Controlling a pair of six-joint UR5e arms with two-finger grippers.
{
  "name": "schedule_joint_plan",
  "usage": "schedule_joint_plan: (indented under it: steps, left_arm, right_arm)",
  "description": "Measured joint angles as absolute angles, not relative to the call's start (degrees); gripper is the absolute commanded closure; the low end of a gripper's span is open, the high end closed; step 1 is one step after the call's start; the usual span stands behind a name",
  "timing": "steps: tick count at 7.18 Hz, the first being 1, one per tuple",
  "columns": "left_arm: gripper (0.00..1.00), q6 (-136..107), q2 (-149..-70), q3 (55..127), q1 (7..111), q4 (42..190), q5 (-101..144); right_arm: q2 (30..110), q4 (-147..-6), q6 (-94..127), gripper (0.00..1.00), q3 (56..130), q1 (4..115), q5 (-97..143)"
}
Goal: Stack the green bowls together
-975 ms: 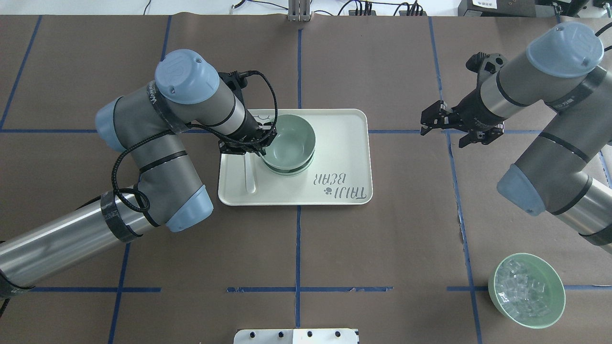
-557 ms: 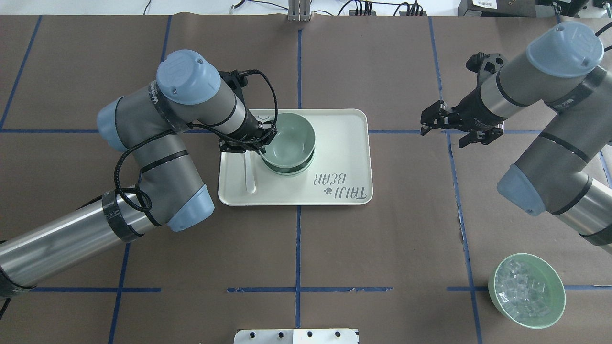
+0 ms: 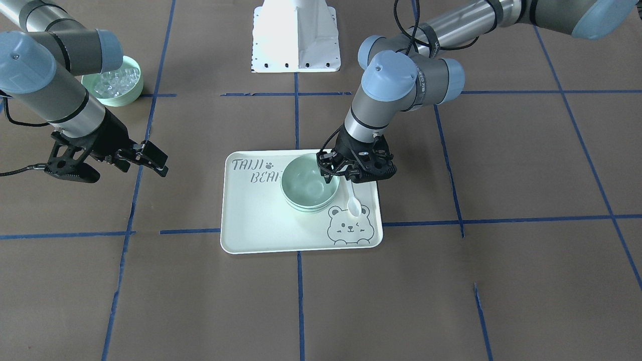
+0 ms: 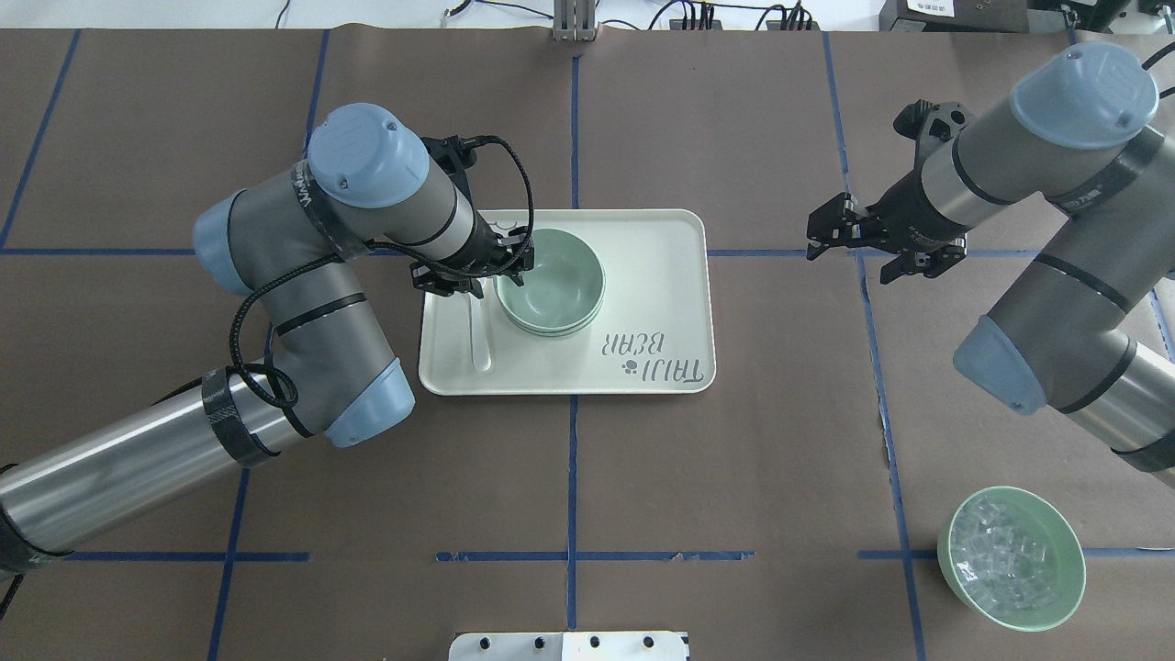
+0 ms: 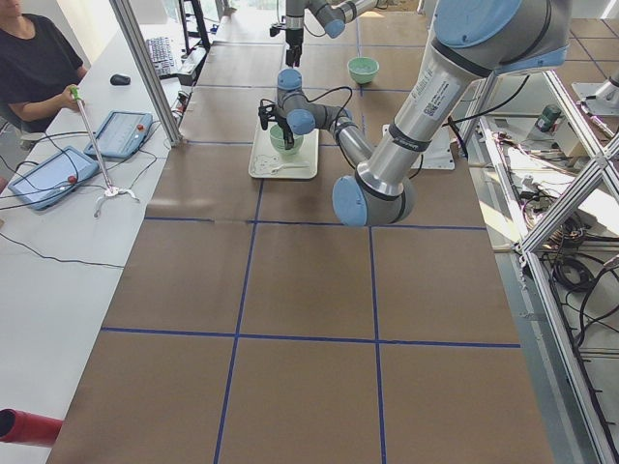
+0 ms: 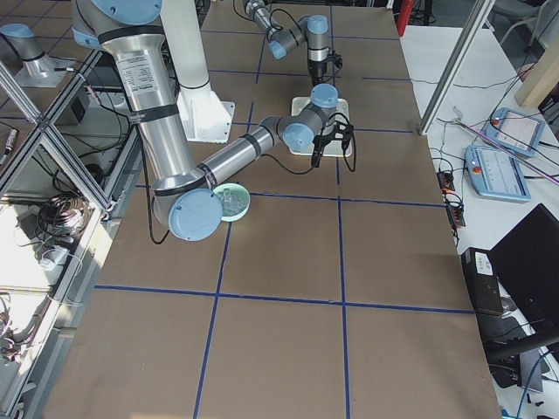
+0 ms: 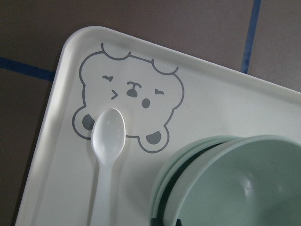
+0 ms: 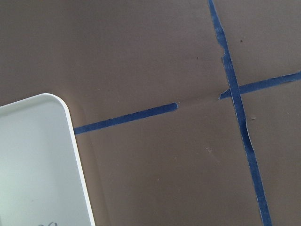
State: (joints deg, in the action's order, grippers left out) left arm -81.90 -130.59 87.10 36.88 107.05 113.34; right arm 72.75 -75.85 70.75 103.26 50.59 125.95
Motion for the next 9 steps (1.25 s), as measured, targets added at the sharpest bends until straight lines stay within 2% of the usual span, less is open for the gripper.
schedule_joint_plan:
  steps: [2,4,6,8,9]
  left_arm:
    - [0.0,-78.6,-128.7,90.4,38.7,106.6,113.2]
    - [0.0,-68.2,-119.6,99.9,43.1,106.3,113.5]
    - [0.0,-51.2,-109.1,105.2,51.0,106.7,116.9]
    - [0.0,-27.6,-99.4,105.0,63.5,107.2,124.1]
    - [0.0,-15.2,-96.3,102.2,70.7,107.1,127.6]
  right_arm:
    - [72.9,-76.0,70.7,0.0,103.4,51.0,126.0]
    - [74.4,-77.8,66.2,0.0,103.7,54.7,127.6]
    - [78.7,-81.9,49.8,0.0,103.7,62.4,130.7]
    - [82.6,-87.7,30.8,0.0,103.2,70.0,131.4]
    - [83.9,-90.9,22.1,0.0,102.9,73.8,131.5]
